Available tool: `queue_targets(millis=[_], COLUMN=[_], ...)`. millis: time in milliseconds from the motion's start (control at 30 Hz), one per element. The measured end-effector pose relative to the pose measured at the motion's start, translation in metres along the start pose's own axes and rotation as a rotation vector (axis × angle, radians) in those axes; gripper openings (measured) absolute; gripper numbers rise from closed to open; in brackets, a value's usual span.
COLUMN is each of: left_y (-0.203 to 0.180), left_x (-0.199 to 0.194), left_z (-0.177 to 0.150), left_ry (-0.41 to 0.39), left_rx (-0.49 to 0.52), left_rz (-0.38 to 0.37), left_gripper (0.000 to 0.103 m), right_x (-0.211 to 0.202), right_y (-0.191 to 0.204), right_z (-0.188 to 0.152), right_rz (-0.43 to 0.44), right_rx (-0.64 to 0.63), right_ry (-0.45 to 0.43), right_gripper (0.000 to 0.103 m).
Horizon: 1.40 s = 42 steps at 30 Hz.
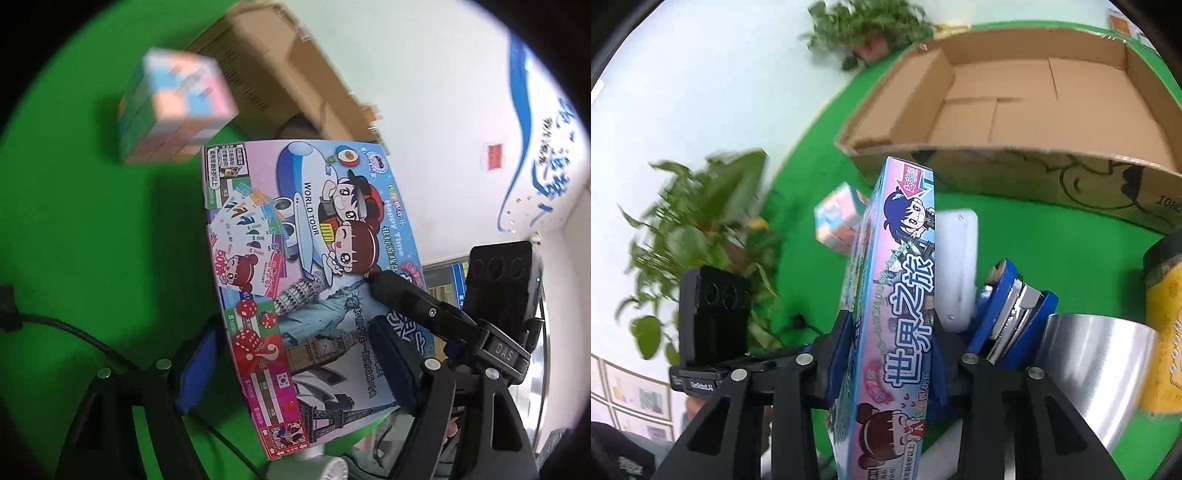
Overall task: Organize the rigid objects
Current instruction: 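Lift the game box upright and carry it toward the cardboard box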
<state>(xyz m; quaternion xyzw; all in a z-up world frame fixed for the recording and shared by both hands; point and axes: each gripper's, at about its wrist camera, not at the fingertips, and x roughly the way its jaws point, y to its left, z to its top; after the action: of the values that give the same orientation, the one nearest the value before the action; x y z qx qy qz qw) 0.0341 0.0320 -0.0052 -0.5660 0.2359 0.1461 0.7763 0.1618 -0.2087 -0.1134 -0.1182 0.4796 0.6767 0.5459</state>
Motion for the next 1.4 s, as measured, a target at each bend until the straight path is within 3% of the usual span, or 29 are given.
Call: queue_targets(millis=[233, 367, 500, 633, 867, 933, 1267, 1400], left_y=[-0.026, -0.002, -0.002, 0.004, -0.003, 0.000, 0.000, -0.002], left_x=[-0.017, 0.001, 0.008, 0.009, 0.011, 0.011, 0.013, 0.011], left_z=[0.012, 0.000, 0.016, 0.007, 0.002, 0.003, 0.006, 0.002], left_ry=[-0.005, 0.094, 0.193, 0.281, 0.292, 0.294, 0.274, 0.251], left_rx=[0.153, 0.199, 0.234, 0.236, 0.245, 0.215, 0.219, 0.224], left_rz=[-0.030, -0.087, -0.098, -0.094, -0.018, -0.034, -0.053, -0.046], left_gripper=[0.079, 0.079, 0.076, 0.072, 0.072, 0.072, 0.072, 0.079], right_x=[-0.061, -0.099, -0.132, -0.156, -0.160, -0.158, -0.150, -0.144], right_y=[0.009, -0.001, -0.025, -0.064, -0.098, -0.106, -0.097, -0.090], right_z=[0.007, 0.019, 0.022, 0.027, 0.011, 0.009, 0.008, 0.008], right_rz=[0.062, 0.036, 0.012, -0.001, 0.021, 0.054, 0.031, 0.037], right_rx=[0.049, 0.111, 0.222, 0.294, 0.339, 0.336, 0.311, 0.341], right_ry=[-0.202, -0.280, -0.339, -0.349, -0.347, -0.359, -0.350, -0.356], right_gripper=[0.031, 0.031, 0.030, 0.030, 0.029, 0.029, 0.029, 0.029])
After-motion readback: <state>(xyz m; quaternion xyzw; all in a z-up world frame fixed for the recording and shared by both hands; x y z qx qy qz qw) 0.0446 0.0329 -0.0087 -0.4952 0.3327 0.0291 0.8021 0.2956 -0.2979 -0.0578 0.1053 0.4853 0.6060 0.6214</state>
